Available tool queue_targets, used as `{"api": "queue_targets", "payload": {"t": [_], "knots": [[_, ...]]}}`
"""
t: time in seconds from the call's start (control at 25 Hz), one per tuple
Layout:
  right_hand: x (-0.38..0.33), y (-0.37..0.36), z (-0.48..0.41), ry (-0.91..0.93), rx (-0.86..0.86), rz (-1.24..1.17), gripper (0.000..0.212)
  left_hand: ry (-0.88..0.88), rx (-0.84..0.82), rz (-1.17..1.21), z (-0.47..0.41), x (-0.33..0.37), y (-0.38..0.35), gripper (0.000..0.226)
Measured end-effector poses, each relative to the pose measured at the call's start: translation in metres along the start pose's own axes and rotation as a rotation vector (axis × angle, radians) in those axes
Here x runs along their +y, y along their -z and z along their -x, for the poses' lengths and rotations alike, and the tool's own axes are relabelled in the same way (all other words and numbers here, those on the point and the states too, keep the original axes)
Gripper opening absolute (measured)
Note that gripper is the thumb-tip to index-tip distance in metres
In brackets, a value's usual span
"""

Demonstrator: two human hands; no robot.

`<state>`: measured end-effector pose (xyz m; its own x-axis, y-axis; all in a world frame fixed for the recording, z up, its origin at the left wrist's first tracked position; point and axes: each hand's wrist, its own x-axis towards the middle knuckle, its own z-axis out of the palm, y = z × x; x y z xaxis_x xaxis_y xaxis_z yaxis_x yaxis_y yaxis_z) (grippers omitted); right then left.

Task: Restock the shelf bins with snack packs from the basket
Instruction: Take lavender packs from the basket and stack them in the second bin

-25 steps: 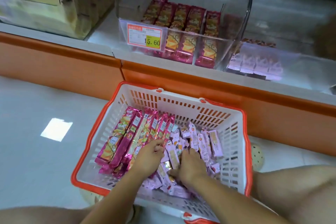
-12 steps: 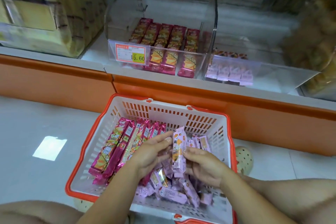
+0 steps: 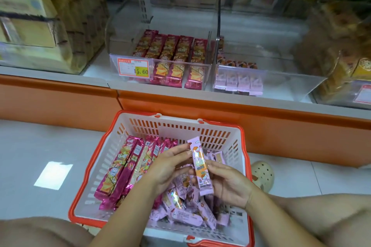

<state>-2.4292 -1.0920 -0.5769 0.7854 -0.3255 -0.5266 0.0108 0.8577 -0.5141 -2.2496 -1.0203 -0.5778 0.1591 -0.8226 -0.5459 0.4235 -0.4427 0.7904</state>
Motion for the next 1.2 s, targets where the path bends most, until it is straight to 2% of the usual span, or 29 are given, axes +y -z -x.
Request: {"api": "queue_targets", "payload": {"t": [0.12,0.2,0.28,0.36,0.48,0.56,0.64,0.72,0.8,0.88,1.08,1.2], "knots": [[-0.012,-0.01,0.01,0.076,0.086,0.099,0.032,-0.077,-0.014,-0.13,0.009,0.019,-0.015,0.029],[-0.033,-0.021,0.023,0.155,0.16,0.212,0.038,-0.178,-0.016,-0.224,0.019,0.045,-0.031,0.028],[-0.074,-0.038,0.048,0.303,0.172,0.351,0.039,-0.363,0.023,-0.318,0.028,0.083,-0.049,0.029],[-0.13,-0.057,0.074,0.522,0.243,0.546,0.029,-0.628,0.11,-0.433,0.037,0.131,-0.064,0.03],[-0.221,-0.074,0.092,0.834,0.552,0.828,0.025,-1.02,0.278,-0.697,0.026,0.194,-0.081,0.035],[-0.264,-0.07,0.082,0.882,0.782,0.962,0.031,-1.094,0.389,-0.893,0.004,0.221,-0.087,0.046],[-0.289,-0.058,0.065,0.748,0.992,1.18,0.037,-0.965,0.403,-0.983,-0.021,0.231,-0.086,0.053],[-0.301,-0.045,0.045,0.424,1.08,1.431,0.038,-0.811,0.359,-1.017,-0.038,0.227,-0.08,0.051],[-0.305,-0.036,0.028,0.075,1.04,1.697,0.034,-0.783,0.371,-1.077,-0.043,0.222,-0.076,0.046],[-0.307,-0.031,0.017,-0.116,0.972,1.775,0.029,-0.804,0.39,-1.071,-0.045,0.223,-0.075,0.045],[-0.308,-0.017,0.011,-0.105,0.925,1.635,0.044,-0.795,0.384,-1.092,-0.042,0.222,-0.077,0.046],[-0.304,-0.024,0.018,-0.056,0.922,1.621,0.048,-0.876,0.375,-0.992,-0.041,0.222,-0.078,0.041]]}}
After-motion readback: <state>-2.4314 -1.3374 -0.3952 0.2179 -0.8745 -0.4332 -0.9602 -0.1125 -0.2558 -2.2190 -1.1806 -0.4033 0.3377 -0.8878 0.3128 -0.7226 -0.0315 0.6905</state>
